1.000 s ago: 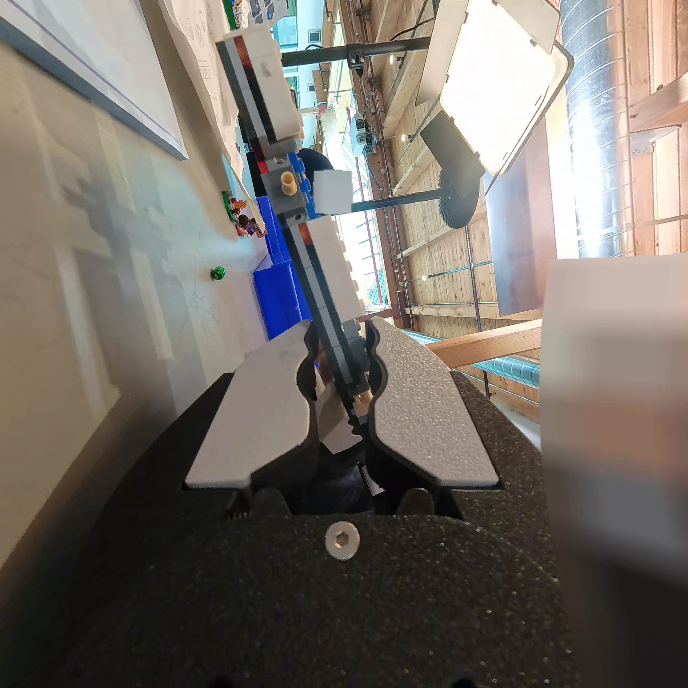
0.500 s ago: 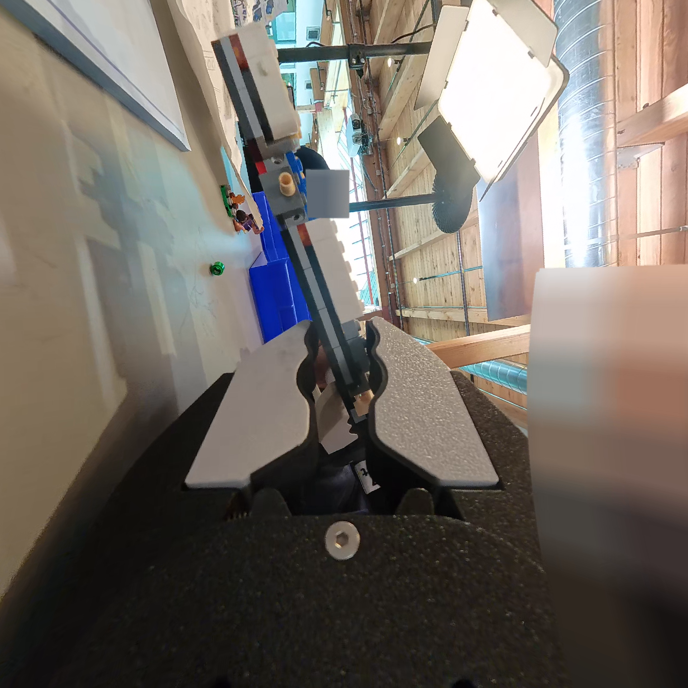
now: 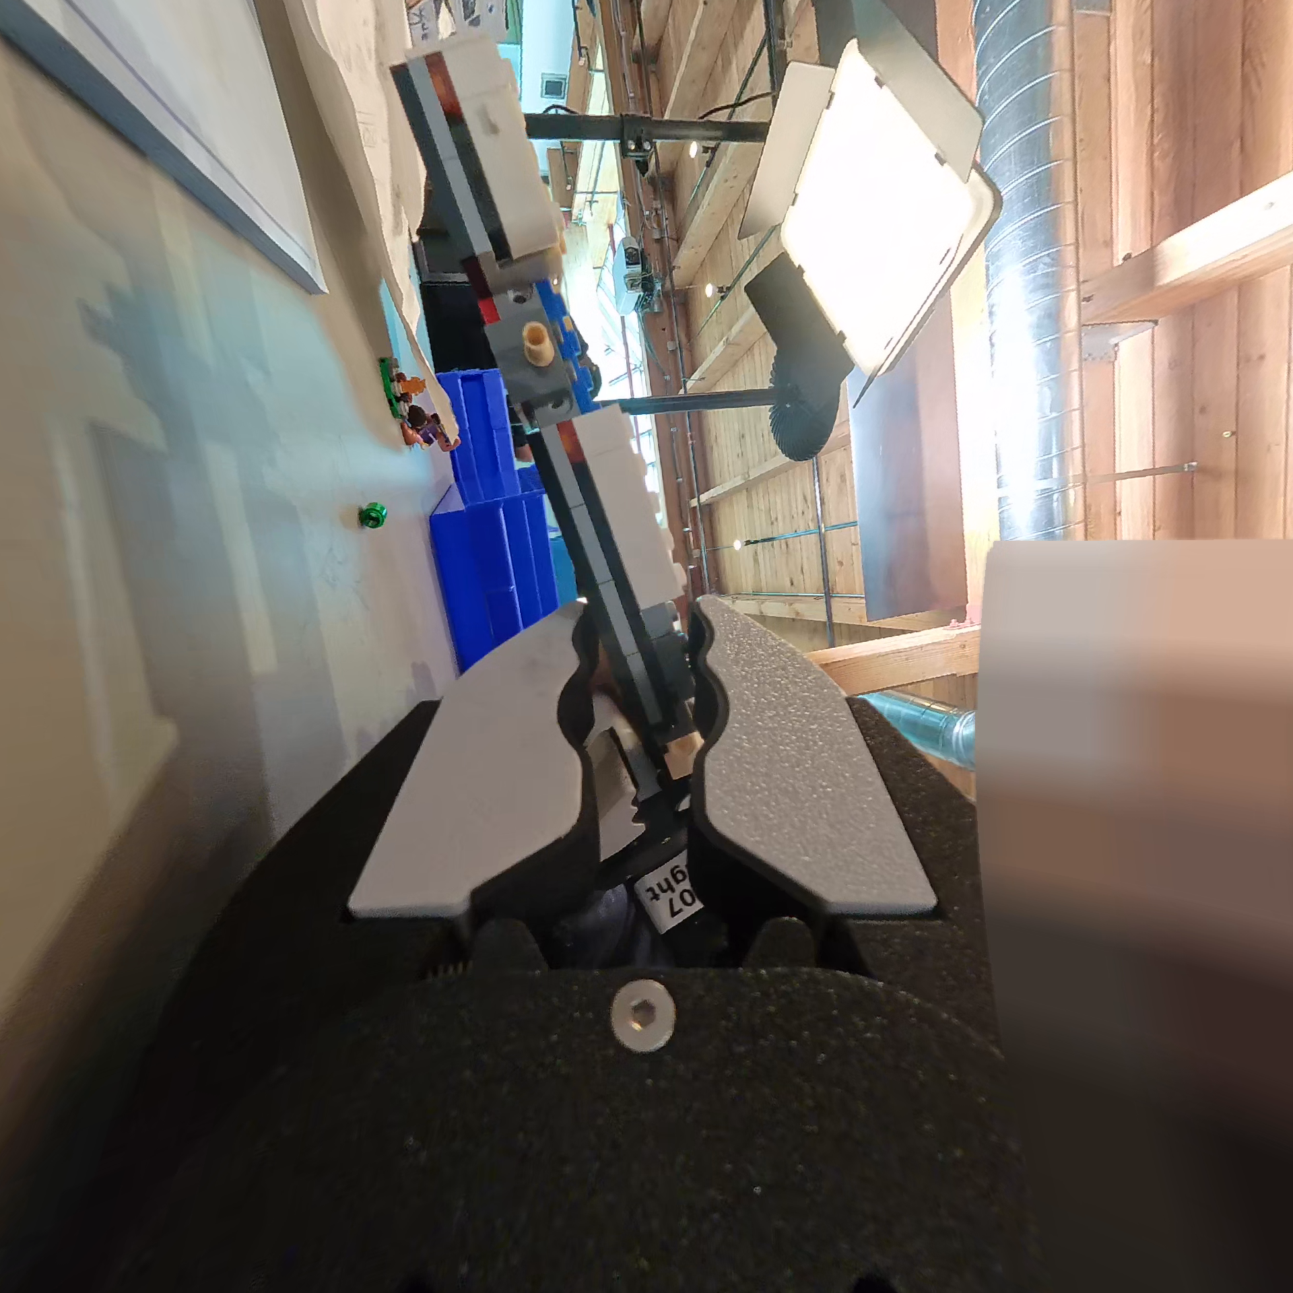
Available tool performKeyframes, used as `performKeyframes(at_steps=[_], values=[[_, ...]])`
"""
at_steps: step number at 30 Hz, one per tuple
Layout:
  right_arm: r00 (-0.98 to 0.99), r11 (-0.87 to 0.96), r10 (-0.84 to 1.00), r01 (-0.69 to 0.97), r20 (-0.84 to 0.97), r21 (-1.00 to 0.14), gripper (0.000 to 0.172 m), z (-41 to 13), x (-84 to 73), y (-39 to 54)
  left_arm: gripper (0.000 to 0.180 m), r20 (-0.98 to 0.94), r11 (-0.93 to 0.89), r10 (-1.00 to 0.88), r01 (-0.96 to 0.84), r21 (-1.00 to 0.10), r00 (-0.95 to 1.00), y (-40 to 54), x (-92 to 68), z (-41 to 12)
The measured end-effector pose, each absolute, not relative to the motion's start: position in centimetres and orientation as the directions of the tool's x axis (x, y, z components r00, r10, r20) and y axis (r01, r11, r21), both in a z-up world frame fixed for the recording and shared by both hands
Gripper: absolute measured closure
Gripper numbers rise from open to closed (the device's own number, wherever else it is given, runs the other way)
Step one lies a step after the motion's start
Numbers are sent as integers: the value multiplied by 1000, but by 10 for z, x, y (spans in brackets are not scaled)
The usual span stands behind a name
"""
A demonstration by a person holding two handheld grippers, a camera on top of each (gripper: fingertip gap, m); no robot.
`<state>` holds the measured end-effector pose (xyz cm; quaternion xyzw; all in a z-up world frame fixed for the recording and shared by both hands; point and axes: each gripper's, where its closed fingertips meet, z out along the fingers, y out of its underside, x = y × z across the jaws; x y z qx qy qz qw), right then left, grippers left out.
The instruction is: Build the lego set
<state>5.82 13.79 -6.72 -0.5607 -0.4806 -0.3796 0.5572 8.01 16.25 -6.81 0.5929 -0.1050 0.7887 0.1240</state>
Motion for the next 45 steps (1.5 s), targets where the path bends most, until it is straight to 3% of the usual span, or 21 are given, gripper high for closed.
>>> performKeyframes(at_steps=[10, 25, 27, 29, 32, 34, 35, 37, 40, 45], values=[[308, 125, 47, 942, 950, -312, 149, -52, 57, 133, 157, 921, -955, 154, -293, 46, -358, 173, 76, -52], [285, 135, 0, 950, 959, -282, 147, -47, 57, 128, 158, 887, -950, 178, -308, 43, -425, 172, 73, -41], [316, 123, -1, 942, 949, -314, 148, -46, 60, 128, 158, 887, -953, 163, -302, 28, -432, 172, 73, -41], [423, 94, 24, 901, 906, -423, 149, -46, 66, 129, 158, 892, -959, 112, -284, -19, -437, 173, 73, -41], [738, -7, 135, 668, 661, -744, 149, -53, 78, 133, 158, 899, -965, 4, -237, -111, -438, 176, 73, -41], [921, -102, 233, 343, 313, -934, 149, -57, 80, 134, 158, 900, -967, -53, -204, -155, -433, 179, 73, -41], [957, -148, 269, 157, 114, -976, 149, -57, 79, 135, 159, 902, -967, -78, -189, -172, -425, 180, 73, -42], [914, -224, 315, -188, -254, -956, 147, -52, 78, 135, 158, 907, -964, -120, -172, -204, -404, 181, 73, -45], [726, -309, 306, -537, -616, -785, 147, -49, 82, 138, 158, 910, -960, -154, -162, -231, -384, 179, 74, -47], [510, -412, 253, -712, -822, -568, 145, -62, 73, 142, 158, 913, -950, -188, -168, -262, -363, 173, 75, -51]])
